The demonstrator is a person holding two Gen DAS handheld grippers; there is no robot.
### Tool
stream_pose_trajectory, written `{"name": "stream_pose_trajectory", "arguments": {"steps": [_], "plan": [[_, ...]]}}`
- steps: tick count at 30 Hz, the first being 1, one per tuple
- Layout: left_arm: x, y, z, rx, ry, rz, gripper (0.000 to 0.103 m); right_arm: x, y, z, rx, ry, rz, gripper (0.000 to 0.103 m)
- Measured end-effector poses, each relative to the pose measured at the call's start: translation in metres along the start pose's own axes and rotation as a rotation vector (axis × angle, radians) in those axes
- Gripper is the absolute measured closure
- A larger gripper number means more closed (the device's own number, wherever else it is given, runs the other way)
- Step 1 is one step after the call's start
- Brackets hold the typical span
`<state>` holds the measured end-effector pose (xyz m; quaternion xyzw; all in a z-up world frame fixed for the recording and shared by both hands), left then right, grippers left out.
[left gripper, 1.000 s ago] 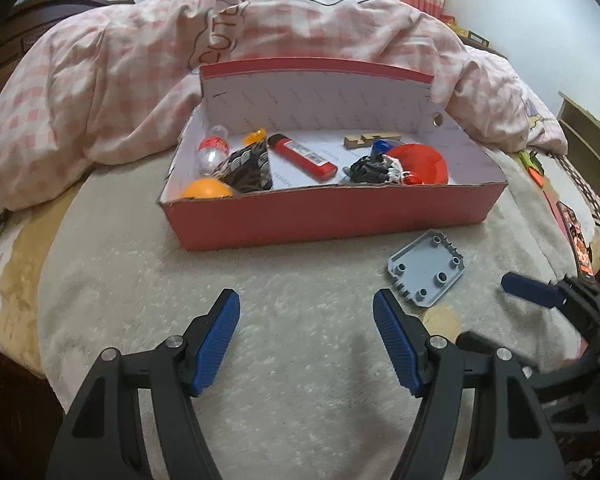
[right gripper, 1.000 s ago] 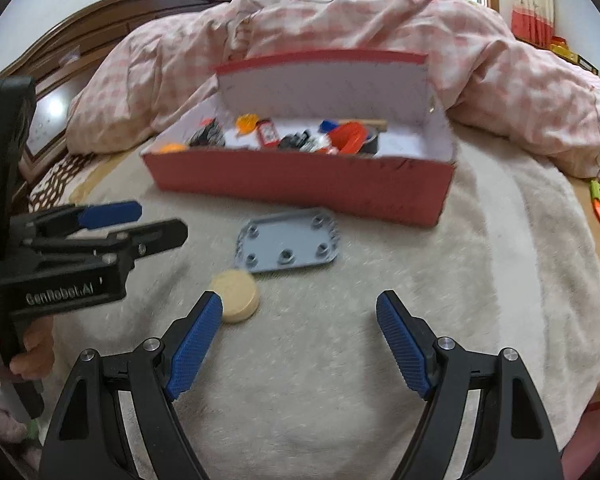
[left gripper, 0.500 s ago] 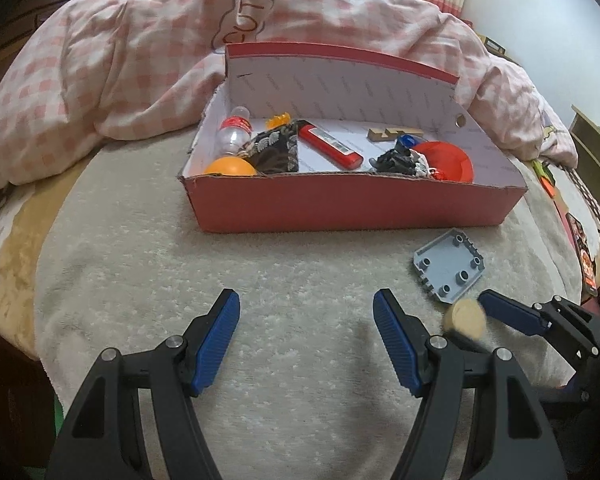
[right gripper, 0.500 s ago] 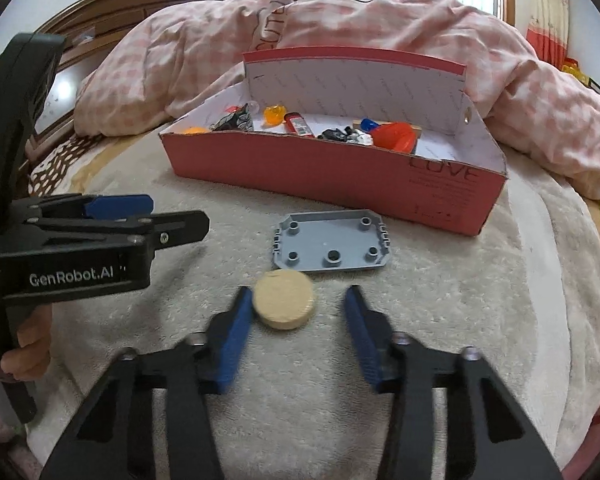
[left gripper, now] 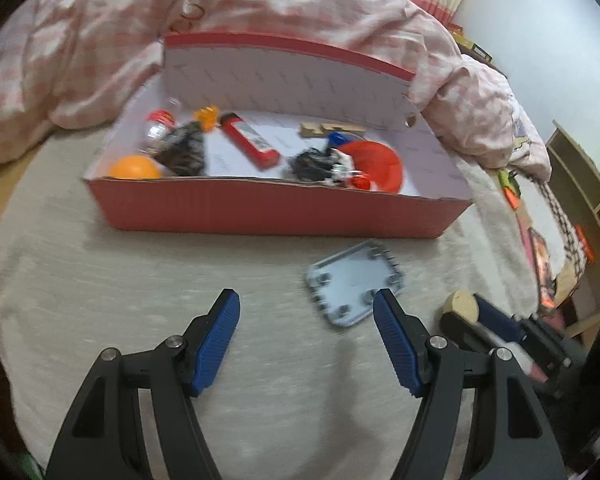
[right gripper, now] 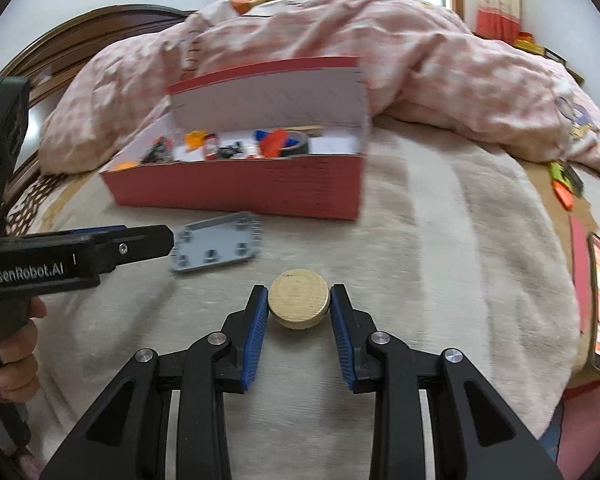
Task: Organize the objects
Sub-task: 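Grasp the wooden disc with the right tool while the left tool grasps the grey plate, then carry the grey plate and wooden disc over the red box with both tools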
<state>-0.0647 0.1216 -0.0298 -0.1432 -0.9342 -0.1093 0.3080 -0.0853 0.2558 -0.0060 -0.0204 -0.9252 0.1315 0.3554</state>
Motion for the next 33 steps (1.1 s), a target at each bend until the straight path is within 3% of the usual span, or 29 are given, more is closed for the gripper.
{"name": "stream_pose_trajectory", "arguments": {"steps": [13, 21, 25, 33], "plan": [[0.019, 0.038, 0.041, 0.060, -0.089, -0.021, 0.029, -0.006, 0.019, 0.000, 0.009, 0.010, 0.034, 0.070], [0.019, 0.043, 0.045, 0.111, -0.091, 0.018, 0.024, -0.007, 0.020, 0.002, 0.017, 0.013, 0.039, 0.070], [0.017, 0.044, 0.045, 0.138, -0.088, 0.055, 0.030, -0.007, 0.020, 0.002, 0.016, 0.013, 0.040, 0.070], [0.011, 0.044, 0.036, 0.133, -0.059, 0.095, 0.031, -0.006, 0.021, 0.004, 0.008, 0.011, 0.046, 0.070]]}}
Point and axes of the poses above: each gripper's, at about its wrist camera, not at the fingertips, and z roughly the way its jaws point, y to its right, x to its top, the point moved 9 cm from there along z, roughly the way its jaws point, and after that the axes turned 15 degrees about z, right-handed, at the moved point
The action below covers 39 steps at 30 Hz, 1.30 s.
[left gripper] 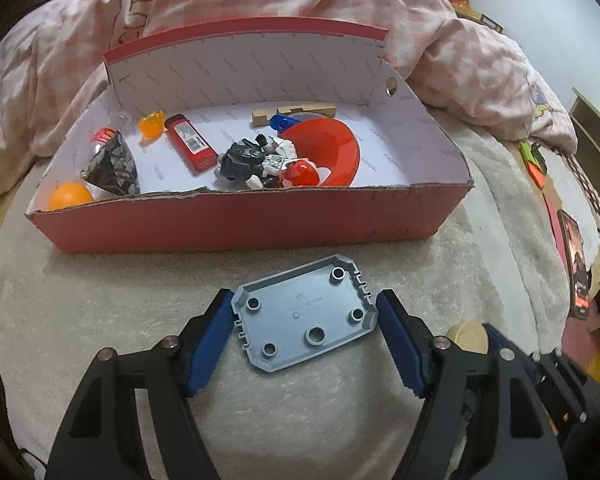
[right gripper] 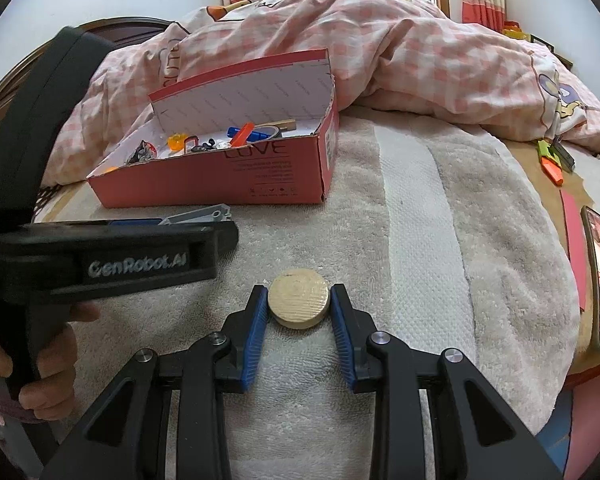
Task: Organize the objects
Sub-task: 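Carry the grey plate and wooden disc over the red box with both tools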
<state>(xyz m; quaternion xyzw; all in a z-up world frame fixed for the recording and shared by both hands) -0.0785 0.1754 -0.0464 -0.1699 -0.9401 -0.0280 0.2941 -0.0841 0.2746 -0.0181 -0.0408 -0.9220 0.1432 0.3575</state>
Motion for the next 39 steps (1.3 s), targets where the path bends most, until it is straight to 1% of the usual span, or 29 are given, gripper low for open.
{"name": "stream_pose_trajectory", "arguments": {"steps": [6, 11, 14, 18, 22, 28, 33, 39], "plan": [[-0.009, -0.007, -0.015, 0.020, 0.032, 0.050, 0.031, 0.000, -0.004, -0.002, 0.001, -0.007, 0.012, 0.070], [-0.012, -0.025, -0.033, 0.049, 0.070, 0.072, 0.031, -0.002, -0.016, -0.008, 0.017, -0.004, 0.004, 0.070], [-0.012, -0.037, -0.047, 0.071, 0.108, 0.080, 0.031, -0.002, -0.027, -0.010, 0.036, 0.002, 0.000, 0.070], [-0.008, -0.055, -0.064, 0.109, 0.157, 0.069, 0.031, 0.002, -0.046, -0.011, 0.064, 0.010, -0.013, 0.070], [0.001, -0.074, -0.072, 0.104, 0.187, 0.028, 0.031, 0.008, -0.063, -0.012, 0.080, 0.017, -0.044, 0.070], [0.012, -0.096, -0.071, 0.118, 0.191, -0.006, 0.031, 0.025, -0.082, -0.011, 0.089, 0.031, -0.081, 0.070], [0.026, -0.106, -0.070, 0.137, 0.209, -0.013, 0.031, 0.049, -0.093, -0.010, 0.096, 0.063, -0.092, 0.070], [0.045, -0.111, -0.059, 0.123, 0.215, -0.032, 0.031, 0.081, -0.099, 0.001, 0.088, 0.093, -0.094, 0.070]]}}
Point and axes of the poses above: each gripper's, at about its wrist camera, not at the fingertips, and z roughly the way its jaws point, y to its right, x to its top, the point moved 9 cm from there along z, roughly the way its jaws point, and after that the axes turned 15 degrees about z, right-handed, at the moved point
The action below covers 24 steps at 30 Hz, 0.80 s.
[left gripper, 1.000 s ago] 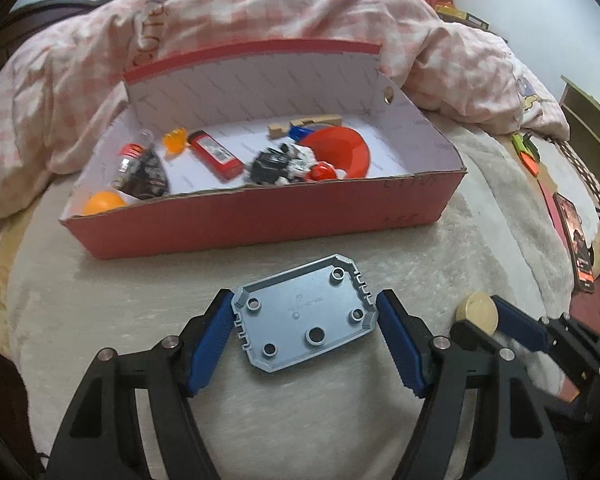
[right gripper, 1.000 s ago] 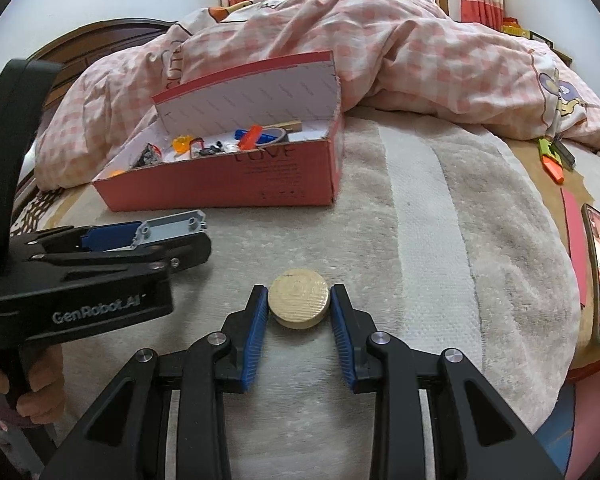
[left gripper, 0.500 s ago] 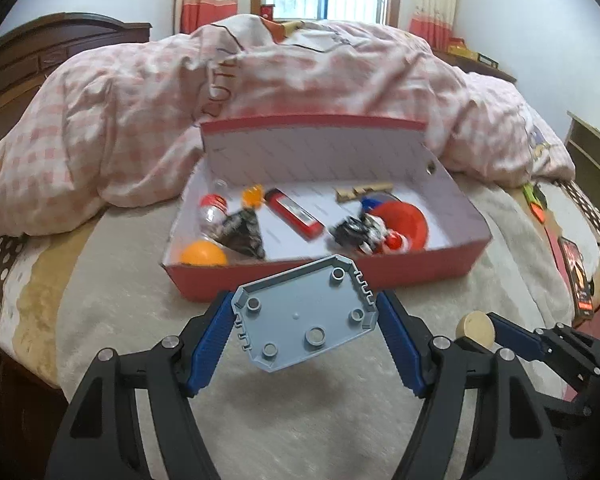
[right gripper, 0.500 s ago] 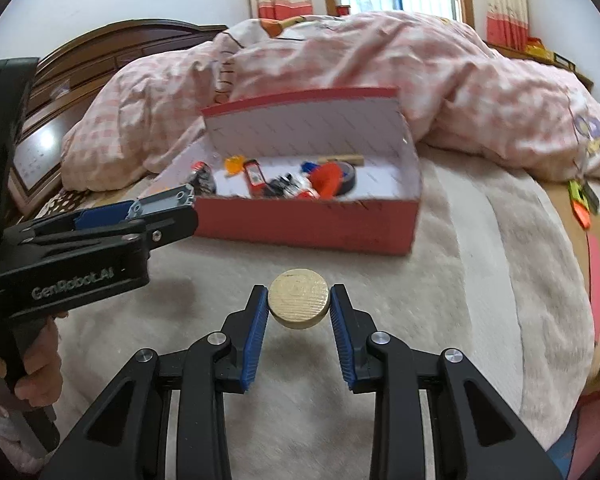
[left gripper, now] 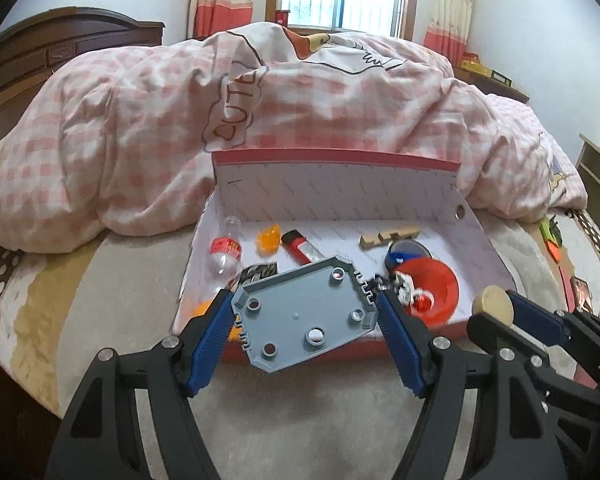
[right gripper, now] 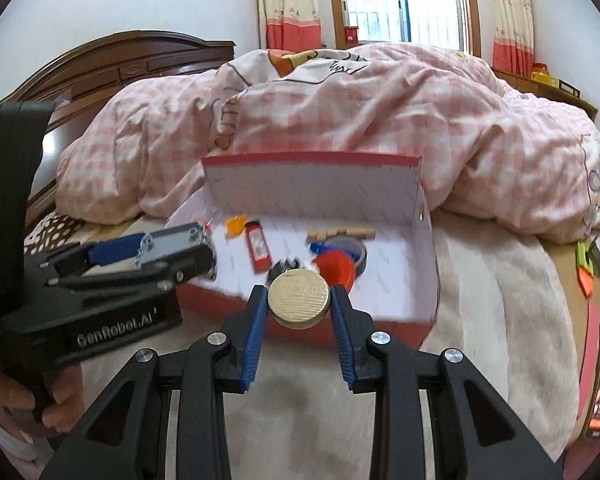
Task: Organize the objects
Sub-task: 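Carry the grey plate and wooden disc over the red box with both tools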
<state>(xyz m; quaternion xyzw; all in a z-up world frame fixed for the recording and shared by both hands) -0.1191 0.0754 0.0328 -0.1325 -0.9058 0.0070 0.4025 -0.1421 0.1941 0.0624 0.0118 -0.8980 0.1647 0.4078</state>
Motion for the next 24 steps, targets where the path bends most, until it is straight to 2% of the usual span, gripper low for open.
{"name": "stream_pose_trajectory", "arguments": {"steps": [9, 24], "plan": [[0.020, -0.004, 0.031, 0.004, -0.017, -0.001, 0.031, 0.027, 0.011, 0.035, -0.010, -0.021, 0.051, 0.070], [0.039, -0.018, 0.096, 0.016, -0.108, -0.006, 0.031, 0.051, 0.019, 0.092, -0.067, -0.073, 0.021, 0.070]]}}
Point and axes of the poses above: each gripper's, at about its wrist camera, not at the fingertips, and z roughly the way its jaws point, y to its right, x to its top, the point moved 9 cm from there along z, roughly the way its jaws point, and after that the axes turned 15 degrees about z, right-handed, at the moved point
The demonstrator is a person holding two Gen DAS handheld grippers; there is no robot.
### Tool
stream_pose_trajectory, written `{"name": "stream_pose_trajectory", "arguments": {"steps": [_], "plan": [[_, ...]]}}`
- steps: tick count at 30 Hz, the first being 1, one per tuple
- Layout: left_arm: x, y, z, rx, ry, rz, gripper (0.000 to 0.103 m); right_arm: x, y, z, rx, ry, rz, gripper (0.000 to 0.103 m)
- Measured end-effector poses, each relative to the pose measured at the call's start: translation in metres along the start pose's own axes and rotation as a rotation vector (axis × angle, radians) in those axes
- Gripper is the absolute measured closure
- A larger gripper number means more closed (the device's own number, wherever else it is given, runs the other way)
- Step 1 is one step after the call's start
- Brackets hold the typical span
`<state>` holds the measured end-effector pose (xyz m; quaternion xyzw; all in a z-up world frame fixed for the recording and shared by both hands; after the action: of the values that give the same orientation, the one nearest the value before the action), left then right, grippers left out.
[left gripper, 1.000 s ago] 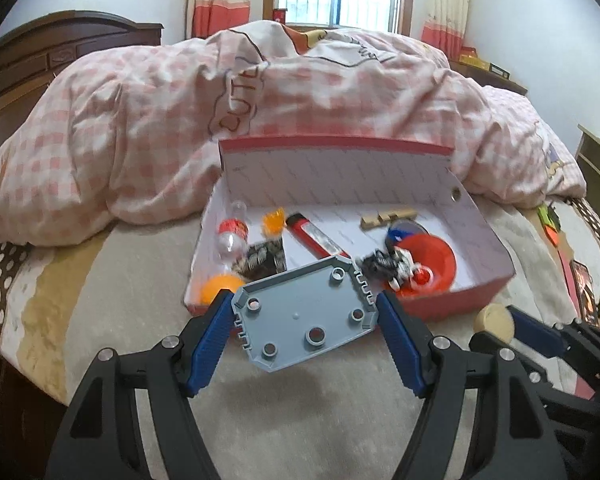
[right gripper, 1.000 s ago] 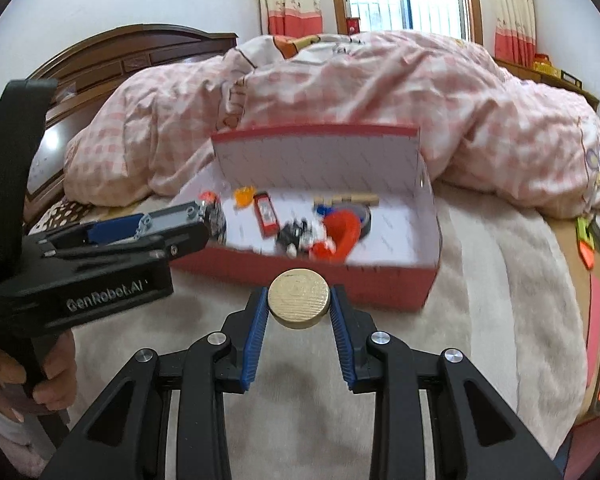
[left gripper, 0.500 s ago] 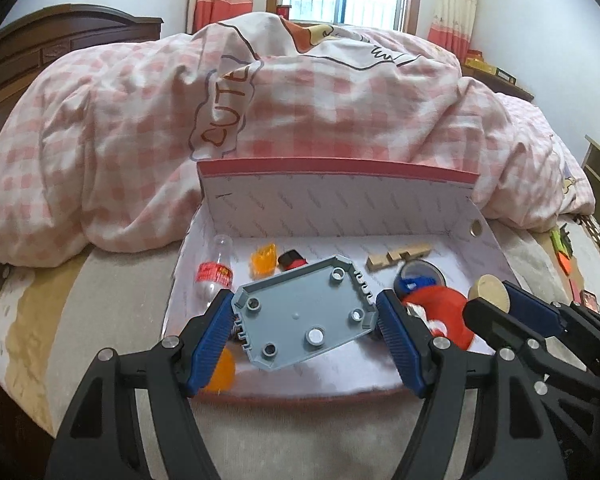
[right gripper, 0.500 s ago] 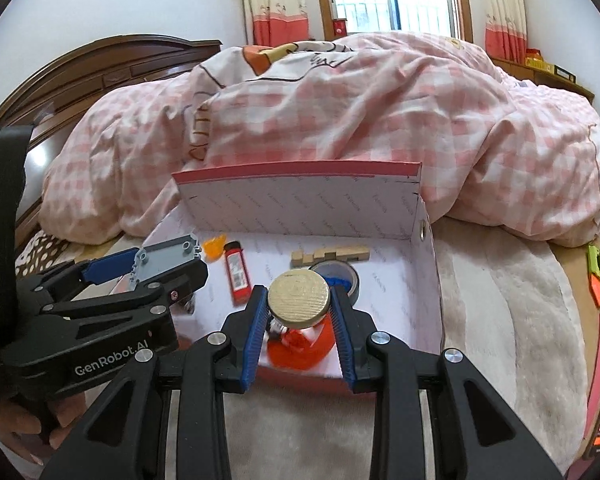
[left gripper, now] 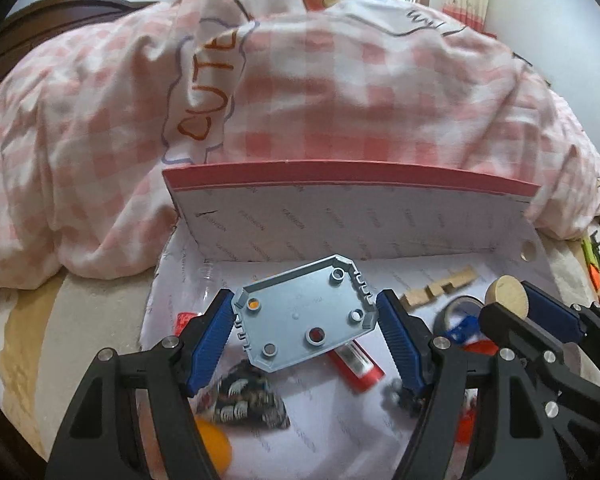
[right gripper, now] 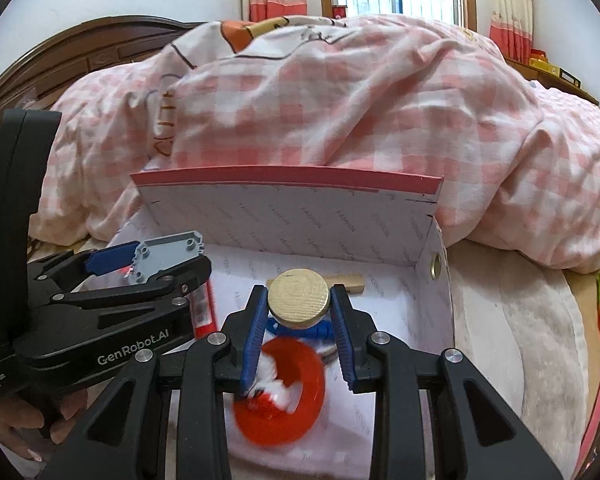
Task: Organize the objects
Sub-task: 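Carry the grey plate and wooden disc over the red box with both tools, then open both tools to release the grey plate and wooden disc into the box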
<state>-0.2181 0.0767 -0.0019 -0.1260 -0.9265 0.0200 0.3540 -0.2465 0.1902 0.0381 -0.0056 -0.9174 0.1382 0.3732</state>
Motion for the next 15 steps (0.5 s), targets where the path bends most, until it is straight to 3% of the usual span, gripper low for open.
{"name": "stream_pose_trajectory", "arguments": {"steps": [15], "plan": [[-0.006, 0.001, 0.016, 0.000, -0.060, -0.017, 0.030, -0.004, 0.011, 0.038, -0.041, -0.066, 0.021, 0.070]]}}
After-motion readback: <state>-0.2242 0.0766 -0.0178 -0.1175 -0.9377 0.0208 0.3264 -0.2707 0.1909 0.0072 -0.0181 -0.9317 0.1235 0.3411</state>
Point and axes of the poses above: each gripper's, at about its wrist camera, not at the fingertips, and z roughly the way its jaws point, y to its right, x to its top, the point moved 9 cm from there along z, roughly the way its jaws point, and after that the axes turned 15 degrees about z, right-handed, at the moved point
